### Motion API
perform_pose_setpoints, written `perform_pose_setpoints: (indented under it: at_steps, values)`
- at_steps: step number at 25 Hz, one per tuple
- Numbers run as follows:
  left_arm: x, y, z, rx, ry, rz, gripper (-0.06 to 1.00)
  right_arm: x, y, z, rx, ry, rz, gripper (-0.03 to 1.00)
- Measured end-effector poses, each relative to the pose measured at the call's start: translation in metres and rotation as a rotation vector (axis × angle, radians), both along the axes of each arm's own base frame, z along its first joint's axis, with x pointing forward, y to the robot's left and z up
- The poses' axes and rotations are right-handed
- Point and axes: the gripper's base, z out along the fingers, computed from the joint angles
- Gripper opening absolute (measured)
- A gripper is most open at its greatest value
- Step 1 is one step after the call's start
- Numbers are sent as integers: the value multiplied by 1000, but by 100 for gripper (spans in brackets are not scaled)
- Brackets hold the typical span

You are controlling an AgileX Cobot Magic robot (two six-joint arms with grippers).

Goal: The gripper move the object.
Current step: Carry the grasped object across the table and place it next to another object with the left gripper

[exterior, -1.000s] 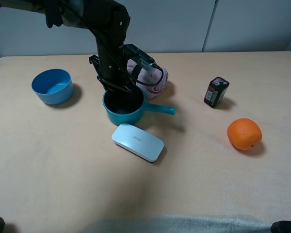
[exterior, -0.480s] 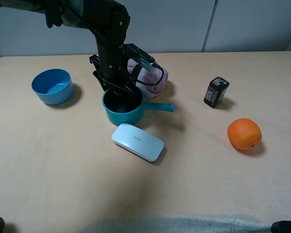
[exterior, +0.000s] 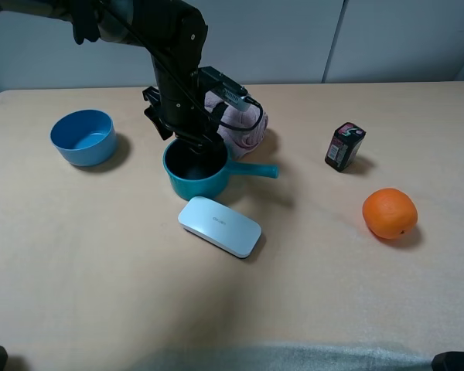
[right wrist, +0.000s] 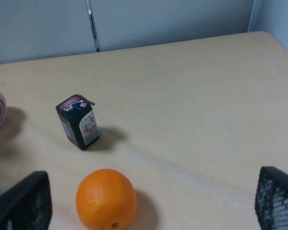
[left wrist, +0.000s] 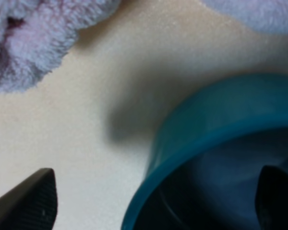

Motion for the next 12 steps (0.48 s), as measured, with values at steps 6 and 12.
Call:
perform_pose_setpoints:
  at_steps: [6, 12]
  values:
    - [0, 0, 0, -3, 0, 14, 85, 0, 0, 0, 0, 0, 0, 67]
    - [-2, 1, 1, -3, 19, 42, 85, 0, 0, 0, 0, 0, 0, 67]
